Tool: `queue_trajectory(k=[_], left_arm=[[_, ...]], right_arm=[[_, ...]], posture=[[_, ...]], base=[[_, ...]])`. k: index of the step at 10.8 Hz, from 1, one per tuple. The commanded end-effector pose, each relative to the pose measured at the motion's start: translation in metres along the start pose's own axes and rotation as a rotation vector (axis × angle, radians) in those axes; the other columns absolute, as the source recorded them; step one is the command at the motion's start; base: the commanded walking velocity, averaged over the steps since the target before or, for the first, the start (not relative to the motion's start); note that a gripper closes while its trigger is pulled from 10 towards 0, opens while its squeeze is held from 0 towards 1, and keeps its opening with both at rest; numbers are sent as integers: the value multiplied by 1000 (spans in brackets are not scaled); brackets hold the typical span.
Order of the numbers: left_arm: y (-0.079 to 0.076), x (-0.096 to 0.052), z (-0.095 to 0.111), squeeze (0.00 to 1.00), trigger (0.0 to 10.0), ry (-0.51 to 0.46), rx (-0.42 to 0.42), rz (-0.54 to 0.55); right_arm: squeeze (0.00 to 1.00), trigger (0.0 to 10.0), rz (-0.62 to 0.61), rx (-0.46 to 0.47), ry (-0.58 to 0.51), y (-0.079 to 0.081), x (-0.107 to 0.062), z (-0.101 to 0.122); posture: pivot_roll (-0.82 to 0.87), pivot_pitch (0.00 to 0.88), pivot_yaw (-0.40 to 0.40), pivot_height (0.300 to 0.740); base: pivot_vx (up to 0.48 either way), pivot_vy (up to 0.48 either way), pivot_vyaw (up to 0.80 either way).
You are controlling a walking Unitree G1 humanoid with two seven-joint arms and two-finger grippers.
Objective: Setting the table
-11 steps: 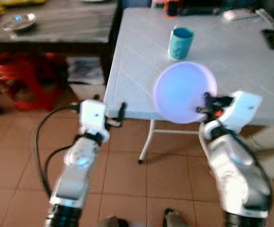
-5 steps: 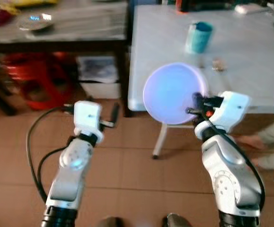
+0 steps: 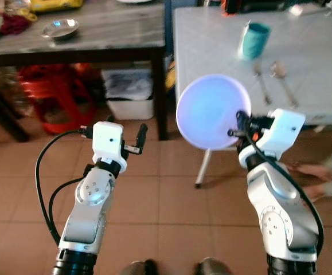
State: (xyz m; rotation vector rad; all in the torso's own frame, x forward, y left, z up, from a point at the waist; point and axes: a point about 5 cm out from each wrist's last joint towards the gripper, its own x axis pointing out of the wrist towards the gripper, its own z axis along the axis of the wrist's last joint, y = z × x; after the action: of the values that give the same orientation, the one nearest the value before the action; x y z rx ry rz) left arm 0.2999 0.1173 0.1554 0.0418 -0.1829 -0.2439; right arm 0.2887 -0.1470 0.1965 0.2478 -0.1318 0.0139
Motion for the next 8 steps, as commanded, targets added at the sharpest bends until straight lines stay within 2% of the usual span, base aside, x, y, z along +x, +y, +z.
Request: queue_trajectory(k=[1,3,6,8], left_arm=[[2,0,3,0,10000,-9,8,3],[5,-1,6,0,10000,-12,18,8],[5,3,13,0,10000,-35,15,-9],[2,8,15,0,10000,-44,-11,-17]], right_arm=[[0,10000,2,-1,-15,1,0,2],[0,10000,-2,7,-19,2,2,0],[0,10000,-6,16,-11,1,2,-7],[0,10000,-8,9,-25,3,-1,-5]], posture=[[-167,177,71,740],[-144,179,77,740],[-124,195,109,740],[-166,193,89,740]], base=[[0,330,0],[0,332,0],[0,0,0],[0,0,0]])
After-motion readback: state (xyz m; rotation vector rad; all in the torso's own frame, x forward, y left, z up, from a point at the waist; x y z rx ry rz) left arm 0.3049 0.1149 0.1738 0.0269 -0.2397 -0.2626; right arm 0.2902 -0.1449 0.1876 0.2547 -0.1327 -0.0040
